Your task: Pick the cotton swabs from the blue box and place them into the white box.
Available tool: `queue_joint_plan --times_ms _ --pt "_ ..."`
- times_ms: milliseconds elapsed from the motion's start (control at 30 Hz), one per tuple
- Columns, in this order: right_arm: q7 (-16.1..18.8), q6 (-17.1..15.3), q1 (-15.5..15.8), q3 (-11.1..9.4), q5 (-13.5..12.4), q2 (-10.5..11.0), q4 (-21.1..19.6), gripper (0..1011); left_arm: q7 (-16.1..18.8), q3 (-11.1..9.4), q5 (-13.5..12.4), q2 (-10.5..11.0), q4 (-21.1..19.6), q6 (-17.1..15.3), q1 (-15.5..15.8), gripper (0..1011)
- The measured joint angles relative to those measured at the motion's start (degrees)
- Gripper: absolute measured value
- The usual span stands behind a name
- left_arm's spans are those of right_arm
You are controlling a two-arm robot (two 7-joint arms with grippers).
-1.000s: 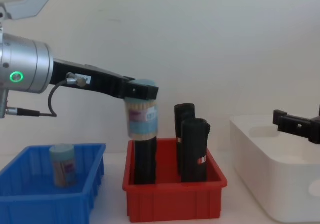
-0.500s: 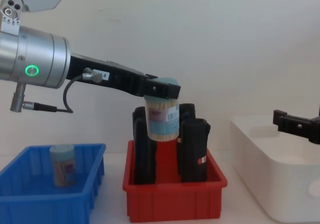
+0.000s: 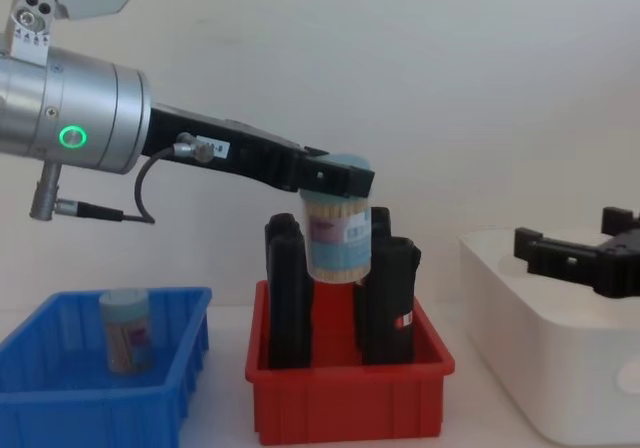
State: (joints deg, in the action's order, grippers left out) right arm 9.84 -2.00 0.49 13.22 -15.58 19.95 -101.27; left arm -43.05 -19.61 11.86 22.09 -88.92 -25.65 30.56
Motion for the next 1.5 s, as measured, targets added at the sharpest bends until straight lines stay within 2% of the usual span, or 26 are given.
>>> queue_joint_plan --times_ms 400,633,767,1100,1267,1500 --pt "8.5 0.0 -1.6 0.9 2.6 0.4 0.4 1002 -0.4 -0.1 -0.1 -0.1 0.1 0.0 0.1 670" --pt "14.1 -0.1 -4.1 1.9 5.9 -0.3 1.8 1002 -0.6 -0.2 -0.2 -0.1 0.1 0.0 0.2 670" --pt "17.4 -0.1 -6.5 2.6 8.7 -1.4 3.6 1002 -0.6 -0.2 -0.2 -0.1 0.1 0.0 0.2 670" --pt "21.3 0.8 -10.8 4.0 13.4 -3.7 7.5 1002 -0.7 -0.2 -0.2 -0.1 0.1 0.0 0.2 670" --pt "22.0 1.7 -12.6 4.7 15.4 -4.7 9.4 1002 -0.7 -0.2 -0.2 -0.1 0.1 0.0 0.2 670" --pt "22.3 2.8 -14.2 5.3 16.8 -5.8 11.4 1002 -0.7 -0.2 -0.1 -0.1 0.1 0.0 0.2 670"
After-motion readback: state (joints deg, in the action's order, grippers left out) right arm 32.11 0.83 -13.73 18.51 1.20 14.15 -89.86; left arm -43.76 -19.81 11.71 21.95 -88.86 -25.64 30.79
